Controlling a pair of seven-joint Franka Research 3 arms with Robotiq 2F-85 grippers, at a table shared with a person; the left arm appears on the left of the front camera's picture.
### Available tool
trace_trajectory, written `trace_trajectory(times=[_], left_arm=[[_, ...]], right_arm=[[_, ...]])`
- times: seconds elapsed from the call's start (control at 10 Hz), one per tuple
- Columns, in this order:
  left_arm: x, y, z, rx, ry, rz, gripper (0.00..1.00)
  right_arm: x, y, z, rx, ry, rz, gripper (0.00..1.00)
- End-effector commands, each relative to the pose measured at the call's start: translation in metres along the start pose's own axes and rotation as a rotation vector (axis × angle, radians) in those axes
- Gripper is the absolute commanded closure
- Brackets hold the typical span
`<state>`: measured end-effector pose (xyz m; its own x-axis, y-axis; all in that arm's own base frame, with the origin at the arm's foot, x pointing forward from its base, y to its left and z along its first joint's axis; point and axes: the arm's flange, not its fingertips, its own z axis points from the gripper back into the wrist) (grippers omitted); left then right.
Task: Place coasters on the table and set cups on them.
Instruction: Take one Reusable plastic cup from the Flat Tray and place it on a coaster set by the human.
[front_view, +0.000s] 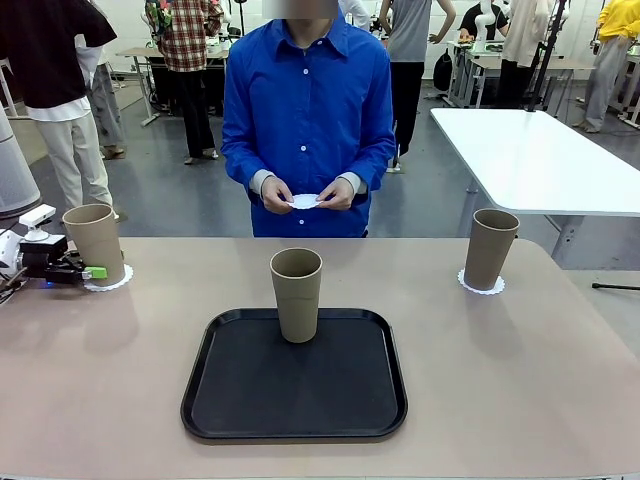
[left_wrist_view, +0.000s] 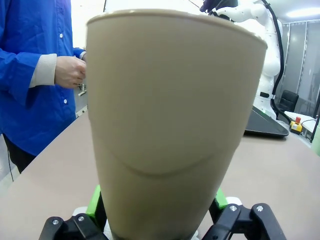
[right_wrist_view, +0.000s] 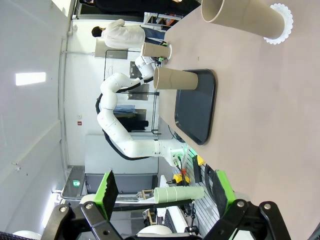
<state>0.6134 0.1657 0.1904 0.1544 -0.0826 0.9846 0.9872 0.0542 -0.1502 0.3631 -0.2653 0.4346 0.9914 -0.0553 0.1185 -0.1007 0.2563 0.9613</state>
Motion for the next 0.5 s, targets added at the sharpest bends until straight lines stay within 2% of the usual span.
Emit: trace_trajectory(times=[0.0, 0.4], left_arm=[[0.004, 0.0035, 0.0036, -0.011, 0.022, 0.015, 0.0], [0.0044, 0.0066, 0.0085, -0.017, 0.023, 0.022, 0.0]], right_arm=[[0.0009, 0.0006, -0.0002, -0.004, -0.001, -0.011, 0.0], [0.0009, 0.0006, -0.0002, -0.004, -0.001, -0.011, 0.0]])
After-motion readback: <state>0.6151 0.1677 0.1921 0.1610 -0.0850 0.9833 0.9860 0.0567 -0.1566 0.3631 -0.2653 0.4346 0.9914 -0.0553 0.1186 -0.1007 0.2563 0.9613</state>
